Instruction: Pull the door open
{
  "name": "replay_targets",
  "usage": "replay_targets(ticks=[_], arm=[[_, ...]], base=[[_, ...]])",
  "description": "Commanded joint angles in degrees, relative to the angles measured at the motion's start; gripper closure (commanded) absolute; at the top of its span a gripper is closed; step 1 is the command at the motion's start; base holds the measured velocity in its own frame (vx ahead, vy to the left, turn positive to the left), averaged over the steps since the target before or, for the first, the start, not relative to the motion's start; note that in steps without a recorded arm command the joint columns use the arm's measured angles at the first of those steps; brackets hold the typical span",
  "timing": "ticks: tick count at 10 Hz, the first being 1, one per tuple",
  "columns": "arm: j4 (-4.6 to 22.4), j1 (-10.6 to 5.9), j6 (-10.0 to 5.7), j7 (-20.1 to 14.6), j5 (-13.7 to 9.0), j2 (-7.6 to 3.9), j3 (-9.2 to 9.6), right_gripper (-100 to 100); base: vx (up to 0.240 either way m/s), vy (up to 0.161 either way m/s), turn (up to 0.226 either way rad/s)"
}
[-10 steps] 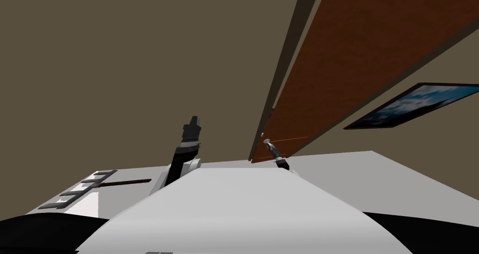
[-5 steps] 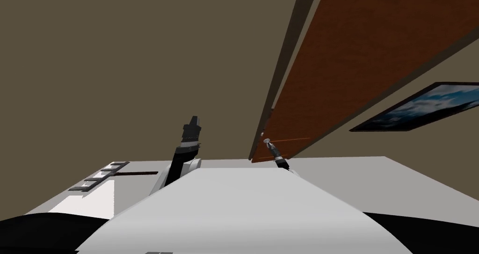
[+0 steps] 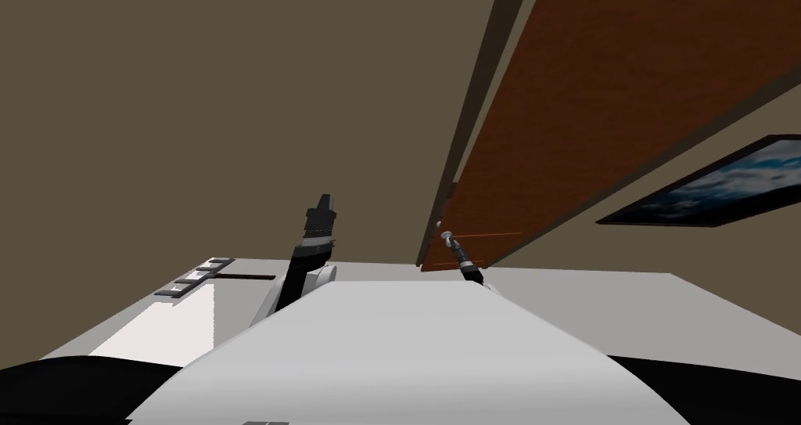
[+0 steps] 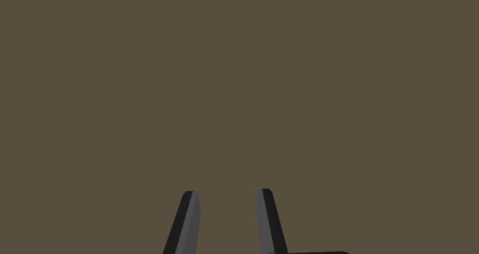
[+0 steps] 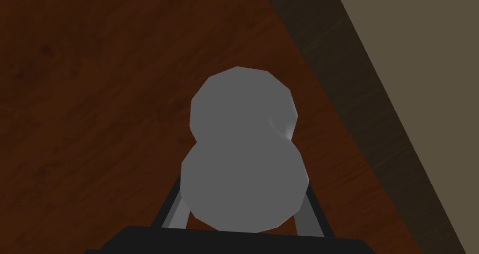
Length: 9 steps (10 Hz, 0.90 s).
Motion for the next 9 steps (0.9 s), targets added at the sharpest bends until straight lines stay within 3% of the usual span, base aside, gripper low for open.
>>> replay_targets(ticks=[1, 4, 6, 9], arm=[[0.01, -0.19, 0.22, -2.86, -2.18, -0.07, 0.81, 100], [-0.18, -0.18, 0.58, -5.98, -3.7, -0.05, 1.44, 100], [-0.56, -0.16, 1.32, -9.68, -6.81, 0.0, 2.73, 100], [-0.75, -0.15, 1.69, -13.04, -8.36, 0.02, 3.37, 100]], base=[[-0.075, -0.049, 0.139], [-0.057, -0.034, 0.079], [-0.068, -0.037, 0.126], [-0.061, -0.037, 0.081]])
